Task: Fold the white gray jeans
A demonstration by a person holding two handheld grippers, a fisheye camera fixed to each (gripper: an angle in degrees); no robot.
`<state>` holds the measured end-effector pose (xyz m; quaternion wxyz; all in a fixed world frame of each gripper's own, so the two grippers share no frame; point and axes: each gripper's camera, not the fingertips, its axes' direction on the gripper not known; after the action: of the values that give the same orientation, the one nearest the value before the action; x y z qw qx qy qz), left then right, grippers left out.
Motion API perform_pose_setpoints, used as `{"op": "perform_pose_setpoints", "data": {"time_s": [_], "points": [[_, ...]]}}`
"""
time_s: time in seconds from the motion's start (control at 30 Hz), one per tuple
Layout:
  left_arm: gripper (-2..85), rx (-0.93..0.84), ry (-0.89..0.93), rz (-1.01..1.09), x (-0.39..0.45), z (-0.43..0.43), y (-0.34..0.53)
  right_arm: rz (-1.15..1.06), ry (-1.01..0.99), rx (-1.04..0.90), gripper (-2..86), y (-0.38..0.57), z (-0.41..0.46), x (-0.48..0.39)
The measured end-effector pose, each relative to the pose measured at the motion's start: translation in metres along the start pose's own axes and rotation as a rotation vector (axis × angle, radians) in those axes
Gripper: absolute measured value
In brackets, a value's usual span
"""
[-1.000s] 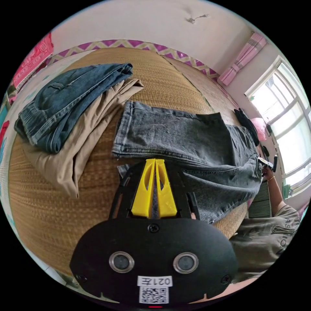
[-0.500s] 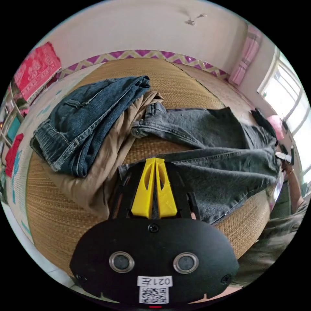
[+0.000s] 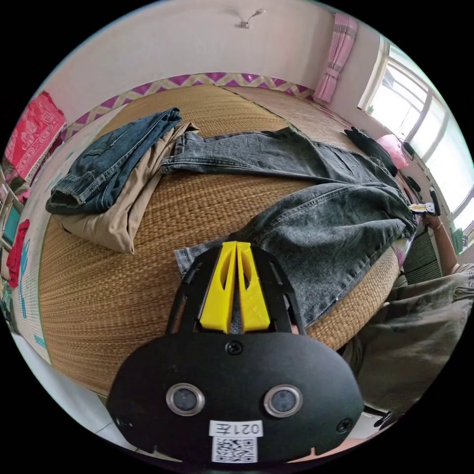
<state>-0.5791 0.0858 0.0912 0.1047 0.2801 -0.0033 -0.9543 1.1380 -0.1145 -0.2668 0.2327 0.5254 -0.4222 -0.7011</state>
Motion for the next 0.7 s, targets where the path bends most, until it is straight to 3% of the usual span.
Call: {"op": "perform_pose_setpoints", "data": {"time_s": [0.1, 0.23, 0.37, 0.4, 0.47, 0.5, 0.63, 0.67, 0.7], "points": [[-0.9, 0.038, 0.053, -0.007, -0.005, -0.017, -0.004, 0.047, -0.034, 0.073, -0.9, 0.033, -0.006, -0.004], [-0.9, 0.187, 0.262, 0.022, -0.011, -0.048, -0.019, 0.113, -0.093, 0.130, -0.9, 0.053, -0.028, -0.009], [-1.0, -0.017, 0.630, 0.273, 0.037, -0.006, -0.032, 0.135, -0.260, 0.473, -0.7, 0.079, -0.110, -0.038], [-1.0, -0.054, 0.639, 0.301, 0.046, 0.002, -0.030, 0.110, -0.286, 0.496, -0.7, 0.077, -0.114, -0.050], [-1.0, -0.217, 0.534, 0.369, 0.064, 0.034, -0.017, -0.012, -0.351, 0.454, -0.7, 0.057, -0.105, -0.115], [-1.0, -0.174, 0.558, 0.325, 0.054, 0.030, -0.015, -0.051, -0.356, 0.418, -0.7, 0.051, -0.098, -0.135], [-0.9, -0.274, 0.636, 0.207, -0.007, 0.025, 0.005, -0.273, -0.192, 0.046, -0.9, 0.036, -0.008, -0.256], [-0.9, -0.312, 0.664, 0.198, -0.017, 0.024, 0.010, -0.249, -0.189, 0.130, -0.9, 0.051, -0.011, -0.262], [-0.9, -0.330, 0.676, 0.198, -0.019, 0.024, 0.013, -0.251, -0.216, 0.097, -0.9, 0.054, -0.005, -0.263]]}}
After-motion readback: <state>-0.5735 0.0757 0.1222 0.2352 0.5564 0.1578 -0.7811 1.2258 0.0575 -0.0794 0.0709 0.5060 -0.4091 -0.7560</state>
